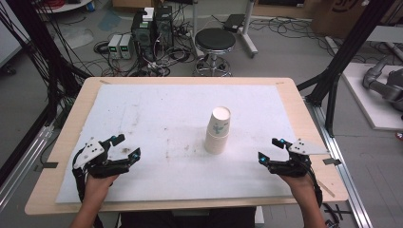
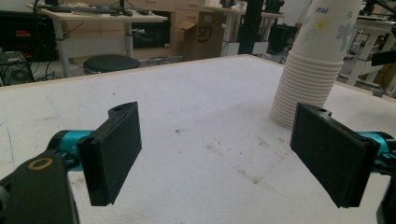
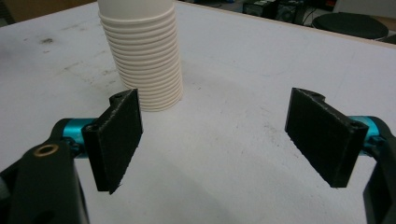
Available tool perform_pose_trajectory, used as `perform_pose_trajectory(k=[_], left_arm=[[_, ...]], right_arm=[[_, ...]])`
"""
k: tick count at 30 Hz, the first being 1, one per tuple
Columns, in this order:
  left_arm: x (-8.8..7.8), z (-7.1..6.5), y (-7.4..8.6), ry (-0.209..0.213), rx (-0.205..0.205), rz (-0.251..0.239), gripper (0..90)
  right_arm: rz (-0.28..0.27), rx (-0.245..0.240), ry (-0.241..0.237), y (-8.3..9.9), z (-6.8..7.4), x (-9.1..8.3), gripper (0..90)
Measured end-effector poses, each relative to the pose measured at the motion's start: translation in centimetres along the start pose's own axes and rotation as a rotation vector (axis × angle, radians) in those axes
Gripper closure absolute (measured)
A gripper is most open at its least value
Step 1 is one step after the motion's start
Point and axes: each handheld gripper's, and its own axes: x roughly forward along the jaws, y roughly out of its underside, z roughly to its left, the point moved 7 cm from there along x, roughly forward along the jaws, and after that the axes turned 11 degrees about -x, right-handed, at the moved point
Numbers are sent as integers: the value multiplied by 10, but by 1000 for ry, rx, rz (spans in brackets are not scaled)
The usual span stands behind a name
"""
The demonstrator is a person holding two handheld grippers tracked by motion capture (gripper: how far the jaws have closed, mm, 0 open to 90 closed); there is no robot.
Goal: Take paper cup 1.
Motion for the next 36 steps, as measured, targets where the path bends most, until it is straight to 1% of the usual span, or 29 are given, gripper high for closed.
perform_pose_trajectory(k=[3, 7, 10, 11, 13, 18, 22, 23, 24, 26, 27, 30, 32, 33, 35, 36], left_arm=[[-1, 0, 0, -3, 1, 1, 165], [-5, -1, 1, -13, -5, -3, 165], [-7, -3, 2, -16, -6, -2, 165], [-8, -3, 2, -17, 2, 1, 165], [-8, -4, 1, -17, 7, -1, 165], [-8, -3, 1, -11, -1, -3, 165], [-7, -4, 1, -5, -7, -5, 165], [-6, -4, 1, -1, -4, -1, 165], [-6, -5, 2, 0, -3, 1, 165], [-4, -6, 2, 4, -2, 4, 165], [-3, -6, 2, 7, -3, 3, 165], [-1, -8, 2, 16, -3, 8, 165], [1, -9, 3, 22, -4, 11, 165], [1, -10, 3, 25, -6, 14, 165], [2, -10, 4, 30, -4, 15, 165], [2, -11, 4, 31, -3, 16, 165]], right_arm=[[0, -9, 2, -3, 3, 0, 195], [9, -6, -2, -3, 7, 1, 195], [-13, -8, -13, -10, 9, 1, 195], [-13, -8, -13, -10, 9, 1, 195], [-22, -14, -22, -18, 11, 1, 195], [-32, -17, -34, -26, 13, 1, 195], [-41, -15, -39, -33, 9, 3, 195], [-46, -19, -44, -39, 7, 3, 195], [-46, -19, -44, -39, 7, 3, 195], [-52, -16, -53, -46, 6, 4, 195], [-63, -20, -63, -55, 4, 6, 195], [-74, -33, -77, -67, 3, 9, 195], [-72, -31, -85, -71, 3, 10, 195], [-75, -37, -97, -78, 3, 13, 195], [-75, -42, -100, -81, 2, 14, 195], [-71, -50, -108, -86, 3, 17, 195]])
